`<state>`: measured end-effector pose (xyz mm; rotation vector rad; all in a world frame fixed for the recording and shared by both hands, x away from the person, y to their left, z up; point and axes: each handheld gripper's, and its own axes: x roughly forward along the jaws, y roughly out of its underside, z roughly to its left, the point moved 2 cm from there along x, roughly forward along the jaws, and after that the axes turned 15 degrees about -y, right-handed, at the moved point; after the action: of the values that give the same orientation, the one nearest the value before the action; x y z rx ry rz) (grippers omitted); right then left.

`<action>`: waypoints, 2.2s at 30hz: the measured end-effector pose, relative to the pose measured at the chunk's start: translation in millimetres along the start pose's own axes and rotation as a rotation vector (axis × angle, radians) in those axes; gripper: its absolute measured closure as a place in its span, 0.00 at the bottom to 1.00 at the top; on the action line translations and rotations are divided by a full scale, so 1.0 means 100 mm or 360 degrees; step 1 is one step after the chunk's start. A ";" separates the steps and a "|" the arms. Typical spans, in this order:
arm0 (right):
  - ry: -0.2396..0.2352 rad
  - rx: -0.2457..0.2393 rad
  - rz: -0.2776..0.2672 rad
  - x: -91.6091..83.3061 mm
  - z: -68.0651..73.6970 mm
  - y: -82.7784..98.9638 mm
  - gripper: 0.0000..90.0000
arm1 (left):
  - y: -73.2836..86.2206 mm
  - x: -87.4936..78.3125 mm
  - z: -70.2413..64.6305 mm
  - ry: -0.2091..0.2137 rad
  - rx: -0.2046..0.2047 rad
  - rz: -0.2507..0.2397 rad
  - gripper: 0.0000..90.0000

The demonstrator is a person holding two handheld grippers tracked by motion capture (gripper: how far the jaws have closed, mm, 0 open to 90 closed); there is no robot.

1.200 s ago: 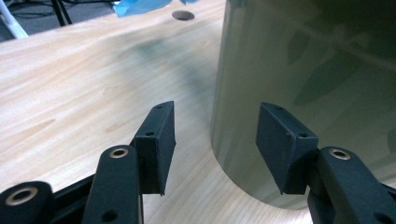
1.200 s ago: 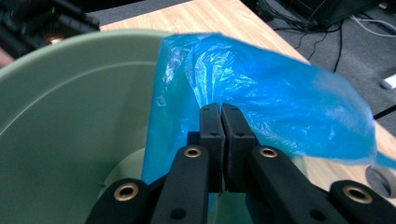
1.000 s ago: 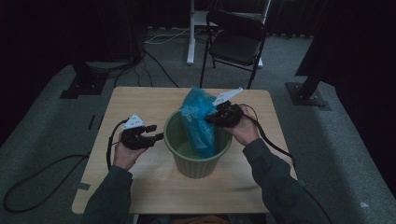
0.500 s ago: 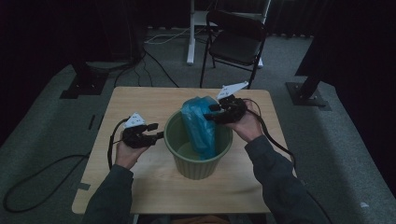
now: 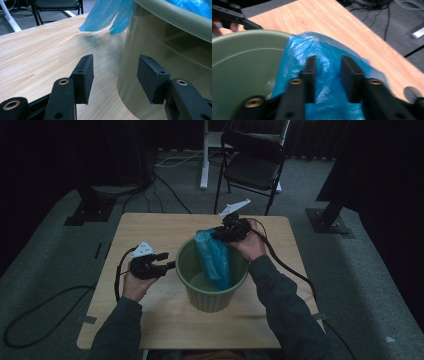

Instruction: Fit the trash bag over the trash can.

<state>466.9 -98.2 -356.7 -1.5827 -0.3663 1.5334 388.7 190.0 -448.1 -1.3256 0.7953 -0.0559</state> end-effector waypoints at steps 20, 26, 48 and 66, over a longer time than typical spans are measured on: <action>-0.0183 -0.0209 -0.0022 -0.25 0.60 0.30 0.95 | -0.04 -0.03 -0.01 -0.0008 -0.0001 -0.0021 0.52; -0.0193 -0.0157 0.0134 -0.07 0.55 0.48 0.97 | -0.03 -0.02 -0.02 -0.0006 0.0007 -0.0017 0.52; -0.0191 -0.0155 0.0177 -0.02 0.51 0.44 1.00 | -0.41 -0.19 -0.04 -0.0075 0.0116 -0.0062 0.53; -0.0185 -0.0174 0.0195 0.00 0.54 0.35 1.00 | -1.13 -0.09 -0.35 0.0134 0.0153 -0.0120 0.53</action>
<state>405.2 -97.7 -375.1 -1.6294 -0.4306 1.7302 407.6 133.5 -345.5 -1.2684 0.8042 -0.2083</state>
